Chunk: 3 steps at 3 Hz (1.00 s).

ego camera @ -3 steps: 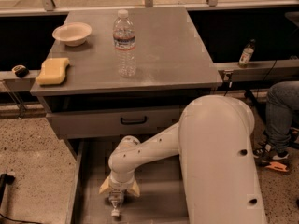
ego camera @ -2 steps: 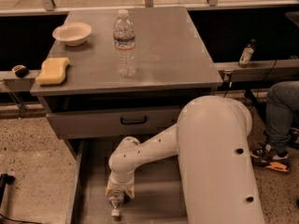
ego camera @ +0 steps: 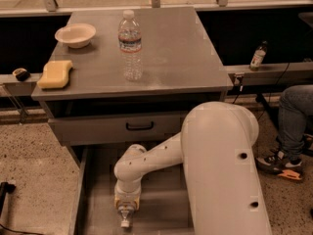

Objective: Pick blue plastic bottle from middle drawer and place on counter

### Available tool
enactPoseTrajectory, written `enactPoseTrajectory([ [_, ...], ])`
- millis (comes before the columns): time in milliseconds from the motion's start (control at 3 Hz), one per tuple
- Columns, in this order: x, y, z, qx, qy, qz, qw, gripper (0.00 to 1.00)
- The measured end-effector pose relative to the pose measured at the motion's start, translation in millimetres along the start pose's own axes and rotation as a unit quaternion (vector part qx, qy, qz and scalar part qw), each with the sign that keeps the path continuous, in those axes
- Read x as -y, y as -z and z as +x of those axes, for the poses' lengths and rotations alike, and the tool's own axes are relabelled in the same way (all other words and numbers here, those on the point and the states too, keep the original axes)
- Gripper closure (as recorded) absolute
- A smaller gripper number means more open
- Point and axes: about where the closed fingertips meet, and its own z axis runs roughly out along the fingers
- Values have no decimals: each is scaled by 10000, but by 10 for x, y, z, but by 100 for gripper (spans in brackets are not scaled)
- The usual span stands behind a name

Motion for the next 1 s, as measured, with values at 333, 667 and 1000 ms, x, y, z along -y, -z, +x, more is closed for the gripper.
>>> enactPoseTrajectory([
  [333,3,18,-3,0,0,2,10000,100],
  [667,-82,237,0,-84,6,449,9990,100],
  [1000,145,834,-207,-170,66,1461,9891,100],
])
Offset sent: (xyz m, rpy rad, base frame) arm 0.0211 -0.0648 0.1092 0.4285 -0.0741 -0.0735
